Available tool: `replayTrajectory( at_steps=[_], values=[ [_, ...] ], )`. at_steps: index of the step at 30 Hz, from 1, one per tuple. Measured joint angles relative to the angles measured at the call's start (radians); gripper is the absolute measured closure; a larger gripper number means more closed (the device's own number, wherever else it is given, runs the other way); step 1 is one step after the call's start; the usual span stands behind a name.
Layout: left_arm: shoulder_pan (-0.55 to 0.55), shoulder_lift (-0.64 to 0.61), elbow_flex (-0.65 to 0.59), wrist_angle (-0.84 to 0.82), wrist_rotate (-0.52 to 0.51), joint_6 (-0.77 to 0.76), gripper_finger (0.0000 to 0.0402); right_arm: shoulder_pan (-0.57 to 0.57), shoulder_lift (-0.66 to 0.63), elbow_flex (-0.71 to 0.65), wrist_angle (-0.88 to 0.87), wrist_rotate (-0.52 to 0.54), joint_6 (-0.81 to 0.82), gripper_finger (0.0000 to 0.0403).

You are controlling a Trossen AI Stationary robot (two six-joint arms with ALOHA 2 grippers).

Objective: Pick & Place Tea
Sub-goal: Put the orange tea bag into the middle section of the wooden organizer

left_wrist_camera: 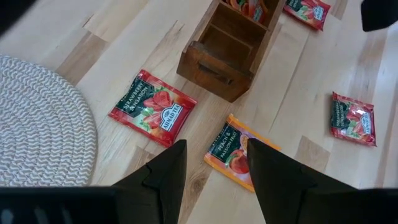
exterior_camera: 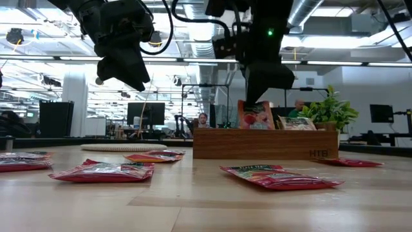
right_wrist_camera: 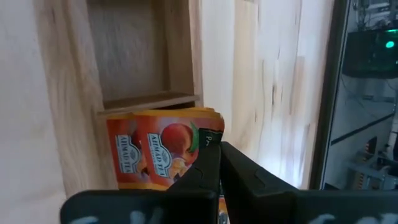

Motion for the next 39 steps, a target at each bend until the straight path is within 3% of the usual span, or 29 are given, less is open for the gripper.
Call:
replayTrajectory(
  at_steps=[39],
  values=[
    [0.0, 0.0, 0.0, 0.002, 0.0, 0.023, 0.0241, -0.001, 0.001, -0.003, -0.005, -0.035, 0.042, 0.0394]
  ],
)
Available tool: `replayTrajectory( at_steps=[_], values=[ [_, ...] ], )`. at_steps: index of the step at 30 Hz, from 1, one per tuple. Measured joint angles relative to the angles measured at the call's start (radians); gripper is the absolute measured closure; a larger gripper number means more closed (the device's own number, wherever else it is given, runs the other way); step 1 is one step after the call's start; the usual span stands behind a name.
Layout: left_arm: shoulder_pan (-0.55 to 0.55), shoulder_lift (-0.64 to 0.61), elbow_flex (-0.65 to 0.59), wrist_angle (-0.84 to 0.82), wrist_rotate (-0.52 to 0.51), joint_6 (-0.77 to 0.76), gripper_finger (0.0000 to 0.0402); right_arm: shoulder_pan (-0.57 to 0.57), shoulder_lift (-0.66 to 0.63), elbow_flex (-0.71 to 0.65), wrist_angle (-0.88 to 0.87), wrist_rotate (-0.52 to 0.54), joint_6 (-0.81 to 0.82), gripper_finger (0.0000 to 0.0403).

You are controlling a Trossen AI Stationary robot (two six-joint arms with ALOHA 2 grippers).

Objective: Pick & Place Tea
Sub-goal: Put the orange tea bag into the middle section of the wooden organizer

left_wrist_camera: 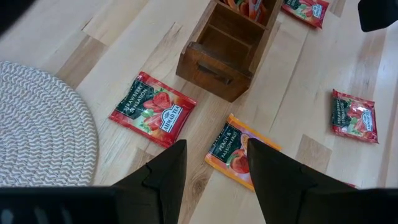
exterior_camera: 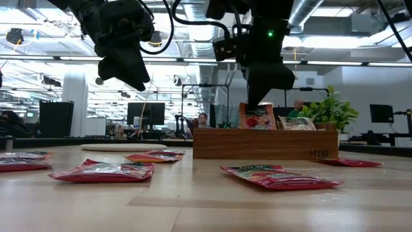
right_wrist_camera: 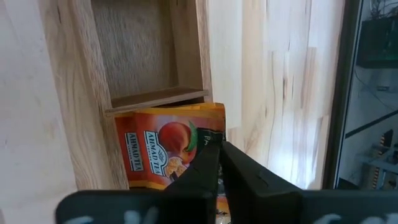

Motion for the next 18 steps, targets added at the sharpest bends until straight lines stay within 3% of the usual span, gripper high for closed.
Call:
replayTrajectory(
  at_steps=[10, 18],
  values=[
    [0.0, 0.0, 0.0, 0.001, 0.0, -0.001, 0.0241, 0.0, 0.0, 0.0, -0.003, 0.008, 0.002, 0.0296],
    [0.0, 0.0, 0.0, 0.001, 0.0, -0.001, 0.0241, 0.001, -0.002, 0.041, -0.233, 0.046, 0.049, 0.0291]
  ],
)
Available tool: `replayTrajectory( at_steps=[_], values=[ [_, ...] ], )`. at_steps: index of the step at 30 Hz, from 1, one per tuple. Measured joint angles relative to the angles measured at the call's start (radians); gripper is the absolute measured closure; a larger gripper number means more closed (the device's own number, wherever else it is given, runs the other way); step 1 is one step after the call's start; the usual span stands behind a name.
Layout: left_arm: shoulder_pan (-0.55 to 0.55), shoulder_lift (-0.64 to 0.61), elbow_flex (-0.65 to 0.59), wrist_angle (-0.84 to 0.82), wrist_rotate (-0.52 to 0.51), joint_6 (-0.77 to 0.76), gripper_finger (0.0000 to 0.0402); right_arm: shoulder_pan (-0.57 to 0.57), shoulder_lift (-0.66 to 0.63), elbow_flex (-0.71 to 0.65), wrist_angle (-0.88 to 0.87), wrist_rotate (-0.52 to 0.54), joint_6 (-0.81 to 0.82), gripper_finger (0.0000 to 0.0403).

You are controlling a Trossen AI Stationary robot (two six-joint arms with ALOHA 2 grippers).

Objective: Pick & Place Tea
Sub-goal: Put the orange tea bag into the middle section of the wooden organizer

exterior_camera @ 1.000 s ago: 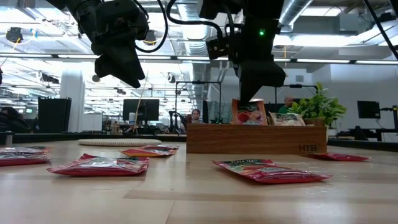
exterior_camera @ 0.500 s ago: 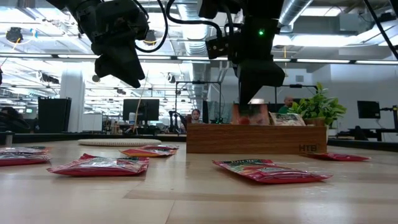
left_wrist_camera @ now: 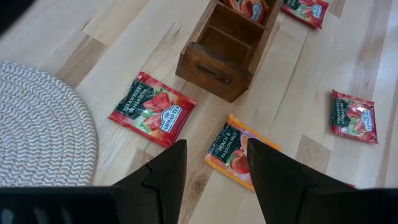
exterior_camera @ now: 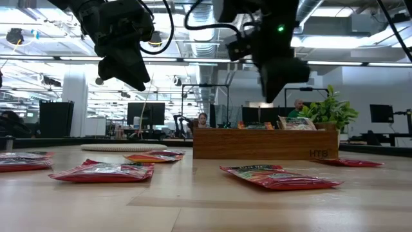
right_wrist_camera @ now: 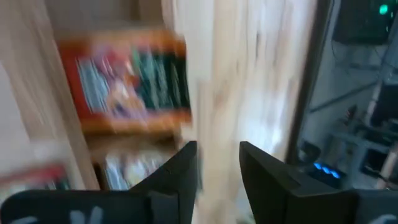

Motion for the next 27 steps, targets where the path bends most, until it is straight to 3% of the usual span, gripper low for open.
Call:
replayTrajectory(
  at_steps=[7, 16, 27],
  values=[
    [0.0, 0.0, 0.0, 0.002, 0.01, 0.0, 0.0241, 0.028, -0.106, -0.005, -0.121, 0.0, 0.068, 0.0301],
    [0.0, 0.0, 0.0, 0.034, 0.027, 0.0, 0.0241, 0.03, -0.414, -0.119, 0.038, -0.019, 0.077, 0.0302],
    [0.001, 0.019, 0.0, 0.083, 0.066, -0.003, 0.0241, -0.058, -0.86, -0.481, 0.482, -0.313, 0.059, 0.0302]
  ],
)
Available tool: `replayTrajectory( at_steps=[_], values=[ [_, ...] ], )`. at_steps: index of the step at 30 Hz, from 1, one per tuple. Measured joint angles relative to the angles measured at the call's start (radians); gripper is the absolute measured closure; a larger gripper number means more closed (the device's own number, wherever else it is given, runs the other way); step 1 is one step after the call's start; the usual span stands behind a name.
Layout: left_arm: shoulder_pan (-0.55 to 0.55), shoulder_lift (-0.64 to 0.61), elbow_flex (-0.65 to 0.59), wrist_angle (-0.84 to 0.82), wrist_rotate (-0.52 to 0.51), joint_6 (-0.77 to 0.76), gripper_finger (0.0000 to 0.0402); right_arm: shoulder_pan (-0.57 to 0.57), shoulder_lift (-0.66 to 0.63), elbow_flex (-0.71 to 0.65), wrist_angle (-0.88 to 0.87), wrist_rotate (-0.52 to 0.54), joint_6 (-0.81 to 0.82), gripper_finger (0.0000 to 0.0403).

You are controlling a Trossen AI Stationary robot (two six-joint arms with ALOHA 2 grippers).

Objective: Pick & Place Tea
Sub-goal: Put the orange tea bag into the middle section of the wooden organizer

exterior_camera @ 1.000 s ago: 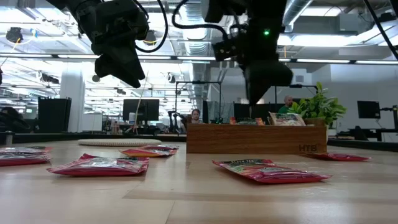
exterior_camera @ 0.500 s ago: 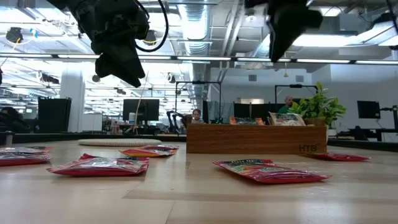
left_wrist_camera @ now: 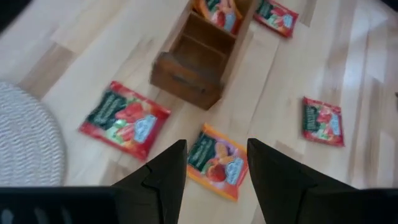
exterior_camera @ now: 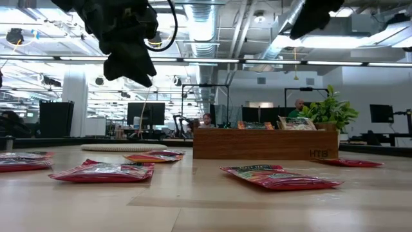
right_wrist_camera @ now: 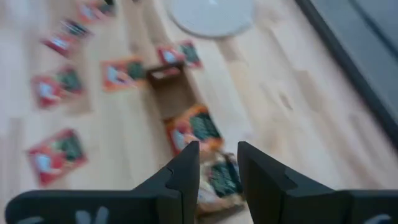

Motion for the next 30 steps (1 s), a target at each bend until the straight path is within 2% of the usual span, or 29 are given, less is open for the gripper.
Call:
replayTrajectory(
  at_steps=[8, 13, 18, 27, 30],
  values=[
    [0.0, 0.117, 0.0, 0.088, 0.089, 0.0, 0.0241, -0.061, -0.242, -0.281, 0.339, -0.165, -0.009, 0.0302],
    [0.0, 0.189, 0.012, 0.095, 0.116, 0.004, 0.0241, -0.097, -0.353, -0.392, 0.454, -0.235, -0.009, 0.0302],
    [0.0, 0.27, 0.079, 0.098, 0.165, 0.061, 0.0241, -0.122, -0.443, -0.479, 0.574, -0.282, 0.001, 0.0302],
    [0.025, 0.458, 0.26, -0.182, 0.109, 0.22, 0.0241, -0.125, -0.569, -0.589, 0.625, -0.287, 0.079, 0.0302],
    [0.041, 0.497, 0.298, -0.23, 0.099, 0.264, 0.0241, -0.125, -0.598, -0.603, 0.619, -0.287, 0.095, 0.0302]
  ],
)
